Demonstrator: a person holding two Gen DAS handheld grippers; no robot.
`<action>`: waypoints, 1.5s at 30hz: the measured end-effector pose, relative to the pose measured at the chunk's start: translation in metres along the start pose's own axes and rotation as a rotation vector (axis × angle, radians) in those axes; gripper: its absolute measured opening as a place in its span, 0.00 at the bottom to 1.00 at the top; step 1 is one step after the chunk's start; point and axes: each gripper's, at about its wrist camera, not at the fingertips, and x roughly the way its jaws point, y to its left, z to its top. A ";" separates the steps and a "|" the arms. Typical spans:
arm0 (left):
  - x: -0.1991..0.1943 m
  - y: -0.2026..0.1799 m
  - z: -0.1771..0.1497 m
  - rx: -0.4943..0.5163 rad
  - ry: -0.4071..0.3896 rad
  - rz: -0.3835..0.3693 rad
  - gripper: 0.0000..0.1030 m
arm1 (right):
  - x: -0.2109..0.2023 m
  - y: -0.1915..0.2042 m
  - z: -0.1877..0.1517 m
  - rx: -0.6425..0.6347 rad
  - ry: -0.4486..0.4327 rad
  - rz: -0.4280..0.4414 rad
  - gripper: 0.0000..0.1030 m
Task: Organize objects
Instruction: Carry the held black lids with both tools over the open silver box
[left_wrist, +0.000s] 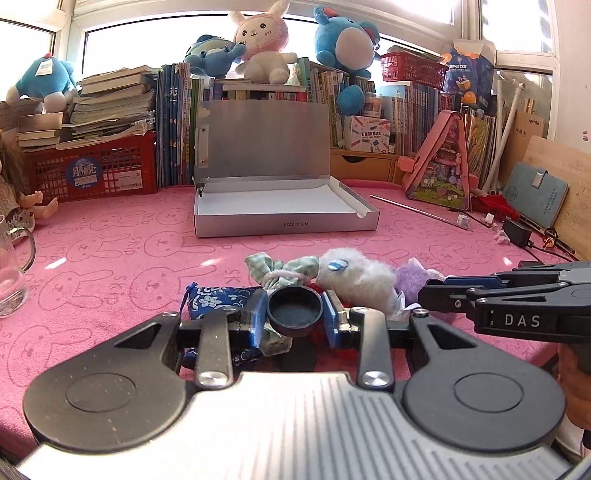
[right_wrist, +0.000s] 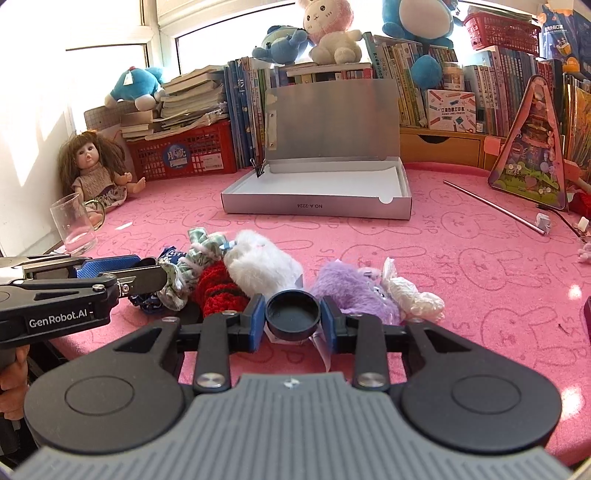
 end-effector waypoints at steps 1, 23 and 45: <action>0.001 0.001 0.005 -0.007 -0.006 -0.003 0.37 | 0.000 -0.002 0.004 0.008 -0.003 0.001 0.36; 0.043 0.019 0.082 -0.036 -0.046 -0.018 0.37 | 0.023 -0.045 0.078 0.116 -0.027 0.024 0.36; 0.152 0.047 0.140 -0.028 -0.004 0.048 0.37 | 0.105 -0.099 0.143 0.157 0.054 0.020 0.36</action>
